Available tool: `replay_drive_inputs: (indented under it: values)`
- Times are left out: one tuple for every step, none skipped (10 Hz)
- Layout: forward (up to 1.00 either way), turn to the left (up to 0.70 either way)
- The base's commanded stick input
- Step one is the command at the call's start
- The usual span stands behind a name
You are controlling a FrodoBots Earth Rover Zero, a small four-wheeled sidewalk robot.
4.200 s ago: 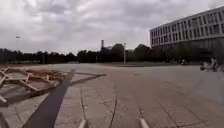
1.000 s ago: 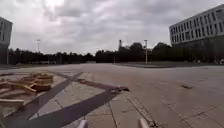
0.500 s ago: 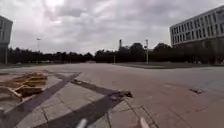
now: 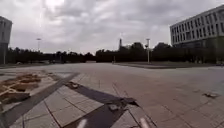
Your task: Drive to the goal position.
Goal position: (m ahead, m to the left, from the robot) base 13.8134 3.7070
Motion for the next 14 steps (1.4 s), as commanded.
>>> replay_drive_inputs:
  values:
    - [0.70,0.00]
    - [0.70,0.00]
    - [0.70,0.00]
    - [0.70,0.00]
    - [0.70,0.00]
    - [0.70,0.03]
    - [0.70,0.29]
    - [0.70,0.35]
    - [0.70,0.35]
    - [0.70,0.35]
    - [0.70,0.35]
    - [0.70,0.35]
    - [0.70,0.35]
    - [0.70,0.35]
